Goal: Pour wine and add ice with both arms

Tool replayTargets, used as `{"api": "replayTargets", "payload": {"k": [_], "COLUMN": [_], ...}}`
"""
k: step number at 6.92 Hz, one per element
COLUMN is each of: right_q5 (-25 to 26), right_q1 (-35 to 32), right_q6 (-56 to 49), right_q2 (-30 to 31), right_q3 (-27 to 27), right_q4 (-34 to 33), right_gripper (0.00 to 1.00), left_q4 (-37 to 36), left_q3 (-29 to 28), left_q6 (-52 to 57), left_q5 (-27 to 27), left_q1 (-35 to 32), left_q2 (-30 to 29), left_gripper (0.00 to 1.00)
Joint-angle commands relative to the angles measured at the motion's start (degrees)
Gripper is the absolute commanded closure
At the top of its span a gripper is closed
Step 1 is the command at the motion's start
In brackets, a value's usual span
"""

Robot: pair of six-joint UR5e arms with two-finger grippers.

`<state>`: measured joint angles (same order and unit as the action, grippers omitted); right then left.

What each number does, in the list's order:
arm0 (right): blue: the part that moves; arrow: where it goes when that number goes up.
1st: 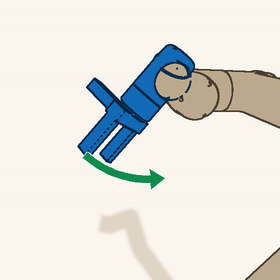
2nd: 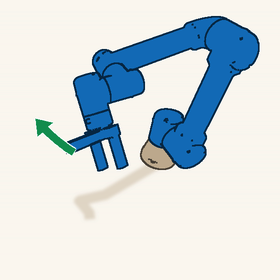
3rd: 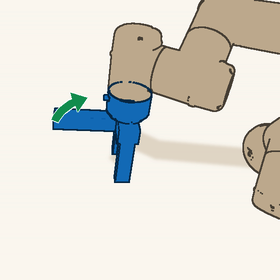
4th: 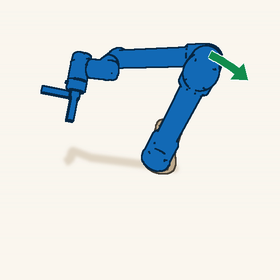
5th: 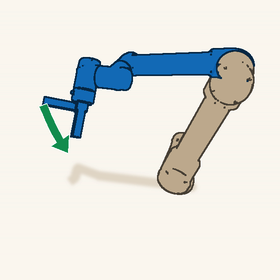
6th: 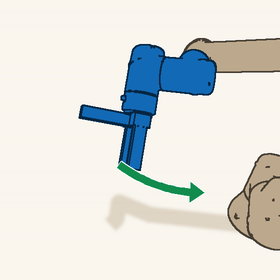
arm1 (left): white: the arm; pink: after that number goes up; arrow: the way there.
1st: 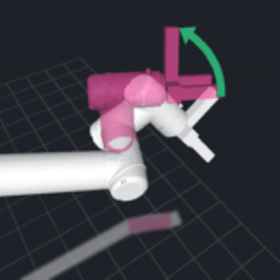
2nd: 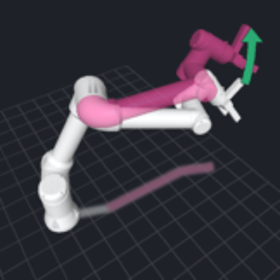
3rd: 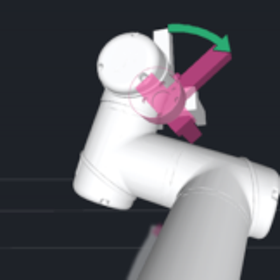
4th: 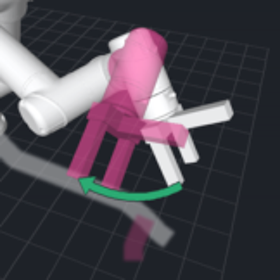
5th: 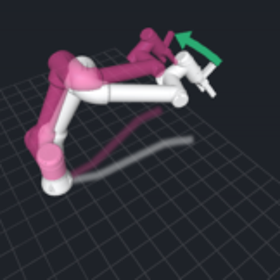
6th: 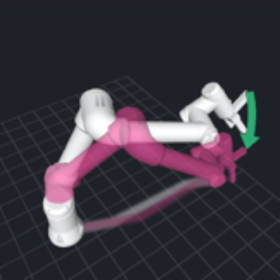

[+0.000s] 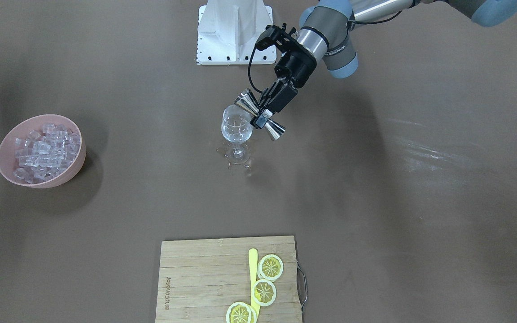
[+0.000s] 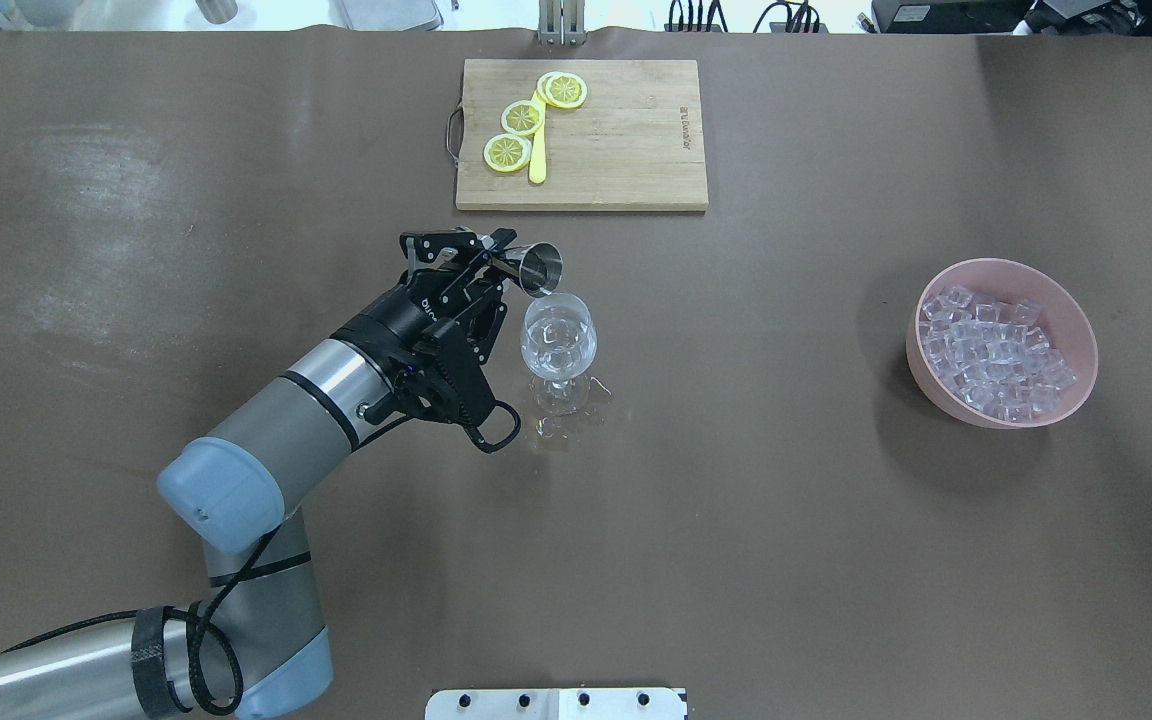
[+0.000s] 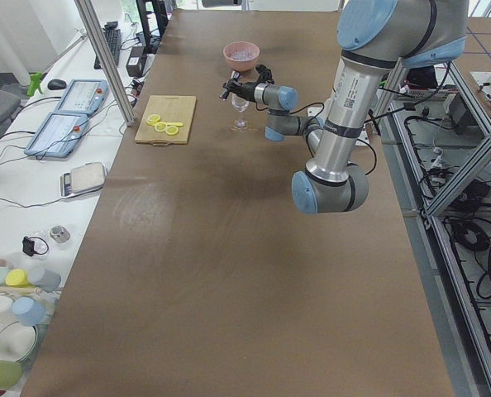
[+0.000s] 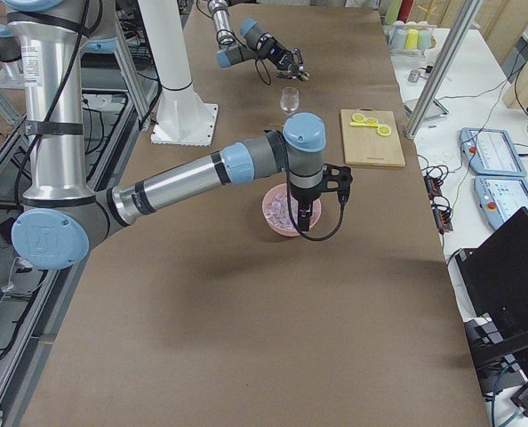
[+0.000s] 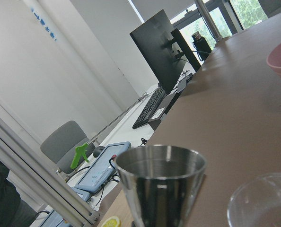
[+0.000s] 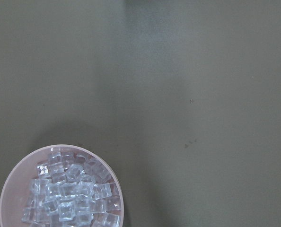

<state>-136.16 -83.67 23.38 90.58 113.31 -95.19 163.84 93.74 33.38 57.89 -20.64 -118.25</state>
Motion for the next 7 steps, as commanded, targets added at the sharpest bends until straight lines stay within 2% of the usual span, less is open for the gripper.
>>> {"api": "replayTargets", "payload": {"k": [1,4,7], "right_q5": [0.02,-0.07,-0.07], "right_q1": [0.00,0.00,0.00], "right_q6": [0.00,0.00,0.00], "right_q2": [0.03,-0.23,-0.32], "right_q3": [0.06,0.06,0.06], "right_q4": [0.00,0.09,0.09], "right_gripper": [0.00,0.00,0.00], "left_q4": [-1.66,-2.03,-2.03], "left_q3": [-0.13,-0.22,-0.13], "left_q6": [7.89,17.47,22.40], "left_q5": [-2.49,-3.75,-3.75], "left_q1": [-0.19,-0.19,-0.19], "left_q2": [-0.14,-0.49,-0.58], "left_gripper": [1.00,1.00,1.00]}}
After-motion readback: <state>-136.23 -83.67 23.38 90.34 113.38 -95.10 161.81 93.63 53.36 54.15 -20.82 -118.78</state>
